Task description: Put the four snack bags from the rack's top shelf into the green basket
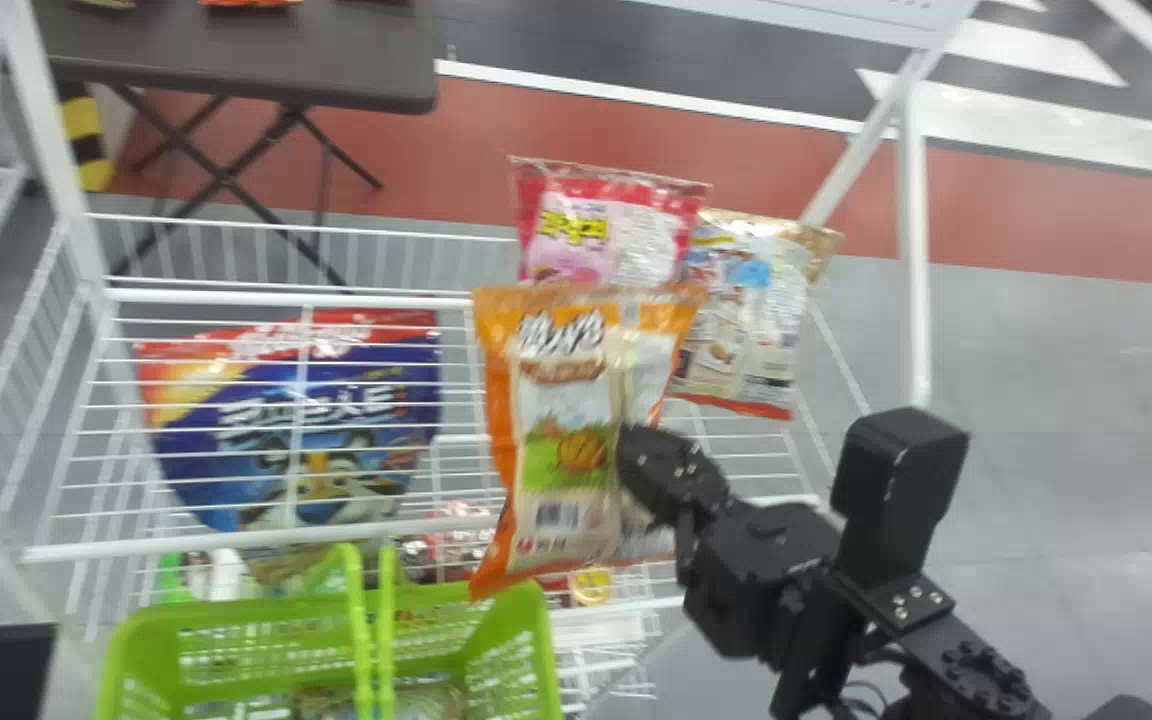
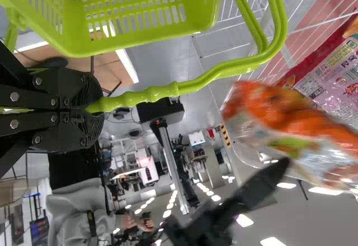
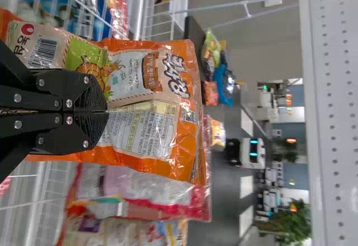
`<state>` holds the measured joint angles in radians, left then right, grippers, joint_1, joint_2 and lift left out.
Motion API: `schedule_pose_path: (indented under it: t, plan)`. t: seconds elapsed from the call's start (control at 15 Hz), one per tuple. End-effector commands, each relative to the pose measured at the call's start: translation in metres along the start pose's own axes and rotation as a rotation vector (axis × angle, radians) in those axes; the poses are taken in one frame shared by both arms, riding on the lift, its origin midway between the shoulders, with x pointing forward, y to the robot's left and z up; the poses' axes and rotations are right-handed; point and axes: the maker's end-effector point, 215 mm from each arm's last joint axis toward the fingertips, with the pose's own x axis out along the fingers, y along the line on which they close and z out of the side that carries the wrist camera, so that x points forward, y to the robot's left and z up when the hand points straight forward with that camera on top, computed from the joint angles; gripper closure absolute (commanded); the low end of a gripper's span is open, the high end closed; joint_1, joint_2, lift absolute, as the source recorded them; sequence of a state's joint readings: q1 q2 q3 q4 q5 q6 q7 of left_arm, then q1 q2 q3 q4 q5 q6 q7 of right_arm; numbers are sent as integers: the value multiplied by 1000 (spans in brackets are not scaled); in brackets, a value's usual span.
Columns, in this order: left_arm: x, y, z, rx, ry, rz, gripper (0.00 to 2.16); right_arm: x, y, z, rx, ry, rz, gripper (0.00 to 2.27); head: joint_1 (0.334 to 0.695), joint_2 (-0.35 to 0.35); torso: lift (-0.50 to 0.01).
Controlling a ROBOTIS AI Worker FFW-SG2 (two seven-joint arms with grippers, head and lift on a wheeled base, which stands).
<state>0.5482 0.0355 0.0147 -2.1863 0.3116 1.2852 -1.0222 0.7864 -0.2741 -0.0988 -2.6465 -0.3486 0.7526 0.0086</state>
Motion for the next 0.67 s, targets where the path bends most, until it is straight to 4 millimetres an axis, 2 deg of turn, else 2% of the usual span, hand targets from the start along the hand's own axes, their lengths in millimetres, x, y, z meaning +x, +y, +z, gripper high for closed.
schedule_pose_path:
  t: [0.0, 0.2, 0.4, 0.6]
  plan:
    - [2, -4, 0, 3, -1, -7, 2142, -19, -7, -51, 29, 156, -7, 2192, 695, -350, 0]
    - [7, -7, -5, 8, 13, -8, 2142, -26, -5, -90, 69, 233, 9, 2189, 695, -350, 0]
    - [7, -9, -7, 10, 15, -9, 2142, -29, 27, -138, 156, 340, 111, 2189, 695, -350, 0]
    - [7, -10, -6, 15, 11, -11, 2142, -29, 72, -170, 204, 408, 211, 2189, 695, -350, 0]
